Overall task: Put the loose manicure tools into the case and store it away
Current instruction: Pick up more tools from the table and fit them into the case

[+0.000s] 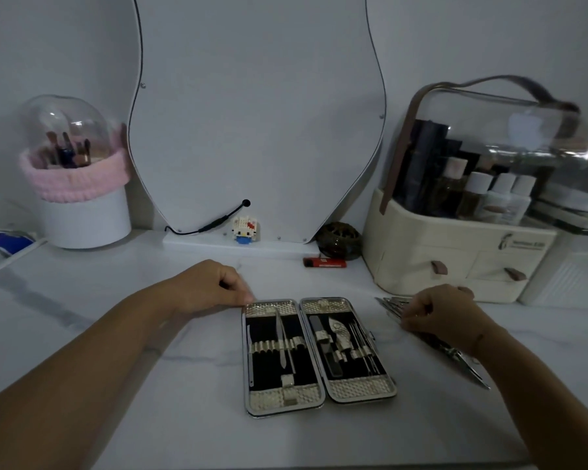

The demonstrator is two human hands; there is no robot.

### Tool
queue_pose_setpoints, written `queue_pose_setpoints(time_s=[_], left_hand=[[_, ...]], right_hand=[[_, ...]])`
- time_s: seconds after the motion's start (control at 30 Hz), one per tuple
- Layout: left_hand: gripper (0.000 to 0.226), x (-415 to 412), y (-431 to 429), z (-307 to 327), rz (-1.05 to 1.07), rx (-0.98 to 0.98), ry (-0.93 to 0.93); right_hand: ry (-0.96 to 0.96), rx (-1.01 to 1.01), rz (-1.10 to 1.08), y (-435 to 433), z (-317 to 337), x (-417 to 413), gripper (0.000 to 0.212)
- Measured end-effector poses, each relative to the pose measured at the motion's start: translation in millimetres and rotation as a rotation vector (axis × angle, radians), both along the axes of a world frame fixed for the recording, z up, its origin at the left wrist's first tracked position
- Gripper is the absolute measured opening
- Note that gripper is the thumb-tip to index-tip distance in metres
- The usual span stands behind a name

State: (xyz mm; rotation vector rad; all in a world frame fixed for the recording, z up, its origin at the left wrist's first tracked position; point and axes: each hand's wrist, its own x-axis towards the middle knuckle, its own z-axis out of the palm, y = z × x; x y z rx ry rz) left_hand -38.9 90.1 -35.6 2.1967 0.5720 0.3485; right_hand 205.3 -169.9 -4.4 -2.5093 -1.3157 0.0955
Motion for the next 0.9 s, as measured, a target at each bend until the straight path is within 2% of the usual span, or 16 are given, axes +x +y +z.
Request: queue_pose_setpoints(time_s=[0.2,0.4,0.57,0.7,0.77,0.9], left_hand=[[0.006,-0.3,0.3,0.0,-0.001,-0.003,0.015],[0.007,-0.4,-0.1,0.6,0.004,-0.013,0.012],[0.004,-1.1,0.6,-0.3,0.005,-0.007,0.025],[0.004,-1.1,-1.0,1.4,-0.006,-0.008,0.022],[0.004,-1.1,-0.9,1.2,-0.011,-0.016,0.014],[0.005,-0.9,-0.4,1.2,-0.008,-0.038,0.008]], right_hand=[[-0.004,-0.028,-0.059,3.6,-1.3,0.9,0.032],[0.032,-0.041,-0.059,4.2,-6.0,6.8,0.021],[-0.036,-0.094,-0.005,7.7,-10.8,7.4,0.025],[-0.019,0.014,0.059,9.9,-4.9,1.3,0.022],[0.112,0.144,0.091,14.7,2.8,-6.7,0.023],[0.586,0.290,0.175,33.7,11.9,-39.9,0.008]])
